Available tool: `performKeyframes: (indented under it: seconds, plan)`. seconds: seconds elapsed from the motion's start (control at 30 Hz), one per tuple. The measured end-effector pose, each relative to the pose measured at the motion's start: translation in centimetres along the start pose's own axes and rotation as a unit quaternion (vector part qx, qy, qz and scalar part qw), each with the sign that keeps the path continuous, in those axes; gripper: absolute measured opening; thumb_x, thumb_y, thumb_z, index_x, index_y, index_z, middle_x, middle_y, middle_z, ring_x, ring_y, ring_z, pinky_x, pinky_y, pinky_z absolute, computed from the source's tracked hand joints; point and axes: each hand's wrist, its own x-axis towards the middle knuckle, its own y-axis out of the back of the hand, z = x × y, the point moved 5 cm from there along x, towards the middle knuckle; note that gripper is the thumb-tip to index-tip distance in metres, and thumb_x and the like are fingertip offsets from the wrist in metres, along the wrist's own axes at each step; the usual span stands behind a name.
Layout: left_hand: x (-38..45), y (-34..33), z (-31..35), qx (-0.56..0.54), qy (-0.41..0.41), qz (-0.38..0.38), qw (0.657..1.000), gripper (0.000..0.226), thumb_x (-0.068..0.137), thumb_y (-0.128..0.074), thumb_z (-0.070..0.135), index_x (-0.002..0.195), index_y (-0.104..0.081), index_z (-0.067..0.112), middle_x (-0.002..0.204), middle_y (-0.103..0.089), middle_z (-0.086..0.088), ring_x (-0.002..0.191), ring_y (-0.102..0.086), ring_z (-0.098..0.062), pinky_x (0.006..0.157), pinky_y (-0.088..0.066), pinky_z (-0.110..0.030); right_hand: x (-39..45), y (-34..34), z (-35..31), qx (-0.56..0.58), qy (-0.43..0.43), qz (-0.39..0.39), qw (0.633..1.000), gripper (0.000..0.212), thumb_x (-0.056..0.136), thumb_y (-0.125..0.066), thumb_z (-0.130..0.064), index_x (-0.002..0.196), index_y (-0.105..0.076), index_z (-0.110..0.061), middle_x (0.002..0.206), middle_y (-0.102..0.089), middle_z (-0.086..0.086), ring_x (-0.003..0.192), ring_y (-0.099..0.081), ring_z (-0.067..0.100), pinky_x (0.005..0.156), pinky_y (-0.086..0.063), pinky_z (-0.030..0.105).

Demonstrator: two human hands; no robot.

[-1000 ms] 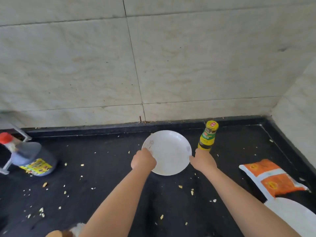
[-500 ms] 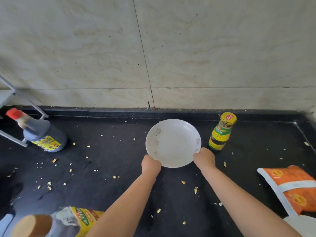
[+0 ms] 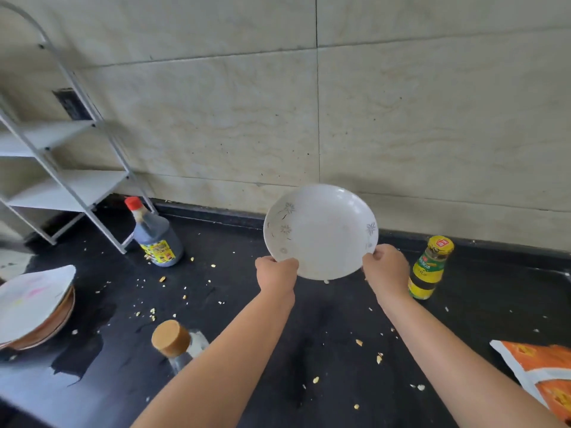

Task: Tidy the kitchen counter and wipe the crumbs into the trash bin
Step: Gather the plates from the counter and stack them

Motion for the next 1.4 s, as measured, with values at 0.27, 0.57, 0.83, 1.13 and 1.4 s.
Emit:
performKeyframes:
  seconds: [0.27,0.57,0.83,1.13,1.4]
  plan:
    - [-5.9,10.5,7.0,-0.159,-0.09,-0.056,0.982,0.04,0.076,-0.035,-0.012,0.104,-0.047,0.014,0.093,-0.053,-0.001,0.081,-0.051,-0.02,0.076,-0.048,-0.032,-9.1,0.7,-11.7,0.236,0.027,-0.012,0.971,0.026,0.079,-0.035,0.005,0.095,-0.055,0.013,0.083,-0.054,0.012,0.077,-0.05,0.025,0.07,-0.052,0.036]
    - [-8.0,32.6,5.6,-0.153,-0.063,-0.069,0.984,0.046,0.079,-0.027,-0.018,0.112,-0.05,0.005,0.094,-0.055,-0.007,0.093,-0.053,-0.024,0.086,-0.051,-0.037,-26.7,-9.2,-19.0,0.3,-0.026,-0.233,0.924,0.035,0.092,-0.037,0.007,0.124,-0.047,0.004,0.086,-0.058,0.011,0.077,-0.057,0.025,0.063,-0.052,0.035]
    - [-6.6,49.9,2.0,-0.159,-0.022,0.014,0.987,0.046,0.08,-0.031,-0.022,0.112,-0.049,0.007,0.106,-0.051,-0.009,0.102,-0.05,-0.026,0.087,-0.05,-0.037,-36.5,-22.2,-22.7,0.259,-0.066,-0.362,0.893,0.031,0.095,-0.041,0.001,0.126,-0.045,0.004,0.12,-0.054,0.022,0.114,-0.053,0.036,0.084,-0.045,0.041]
    - [0.9,61.3,0.4,-0.12,0.035,0.119,0.985,0.05,0.081,-0.034,-0.02,0.129,-0.042,-0.007,0.095,-0.051,-0.018,0.087,-0.055,-0.029,0.061,-0.056,-0.031,-39.7,-35.9,-27.6,0.174,-0.049,-0.425,0.887,0.025,0.096,-0.043,-0.006,0.12,-0.046,-0.001,0.106,-0.05,0.013,0.086,-0.055,0.024,0.064,-0.052,0.035]
    - [10.8,64.8,4.3,-0.067,0.05,0.139,0.987,0.045,0.082,-0.037,-0.021,0.124,-0.047,-0.008,0.078,-0.048,-0.014,0.069,-0.053,-0.022,0.065,-0.054,-0.029,-34.7,-46.1,-31.8,0.079,-0.016,-0.446,0.891,0.036,0.097,-0.042,-0.009,0.131,-0.04,0.003,0.099,-0.056,0.021,0.074,-0.058,0.024,0.072,-0.053,0.034]
